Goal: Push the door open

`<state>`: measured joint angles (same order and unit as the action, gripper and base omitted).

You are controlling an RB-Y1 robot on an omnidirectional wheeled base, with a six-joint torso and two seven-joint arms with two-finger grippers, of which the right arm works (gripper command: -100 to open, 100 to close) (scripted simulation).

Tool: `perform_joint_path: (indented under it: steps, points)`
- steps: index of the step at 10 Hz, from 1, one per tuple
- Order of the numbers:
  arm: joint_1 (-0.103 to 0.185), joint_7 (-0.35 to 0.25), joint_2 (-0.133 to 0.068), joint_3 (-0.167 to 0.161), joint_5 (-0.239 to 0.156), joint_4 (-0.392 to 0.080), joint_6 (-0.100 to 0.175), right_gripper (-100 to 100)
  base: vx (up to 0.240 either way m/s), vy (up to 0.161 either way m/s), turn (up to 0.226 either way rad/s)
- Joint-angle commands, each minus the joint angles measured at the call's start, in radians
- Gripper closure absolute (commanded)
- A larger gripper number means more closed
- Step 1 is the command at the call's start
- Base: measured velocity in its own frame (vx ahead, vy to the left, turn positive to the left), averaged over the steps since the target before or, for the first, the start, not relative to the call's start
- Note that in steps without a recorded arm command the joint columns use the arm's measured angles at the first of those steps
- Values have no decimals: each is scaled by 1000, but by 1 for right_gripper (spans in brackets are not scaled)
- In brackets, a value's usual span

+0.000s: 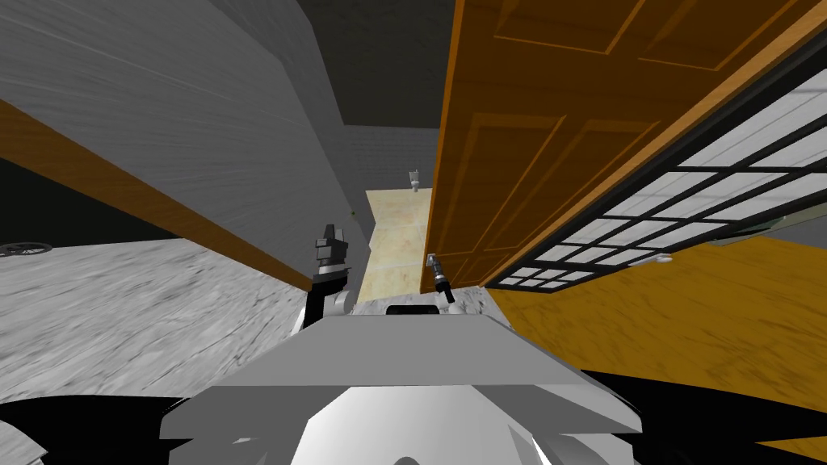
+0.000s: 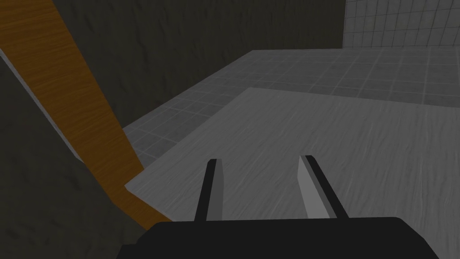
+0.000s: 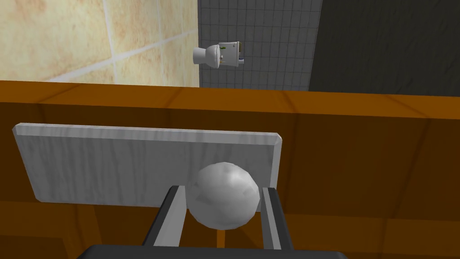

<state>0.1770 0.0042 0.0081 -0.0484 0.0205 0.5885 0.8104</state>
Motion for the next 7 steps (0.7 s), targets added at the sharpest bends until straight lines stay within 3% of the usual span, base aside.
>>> perform_joint_path:
  steps: [1, 4, 5, 7]
  points:
    - [14, 5, -19, 17, -9, -15, 9, 100, 163, 54, -38]
    - [15, 7, -26, 23, -13, -15, 9, 100, 101, 53, -15]
    - [15, 12, -41, 39, -22, -15, 9, 100, 116, 51, -1]
    - [15, 16, -52, 52, -30, -15, 8, 100, 186, 52, -80]
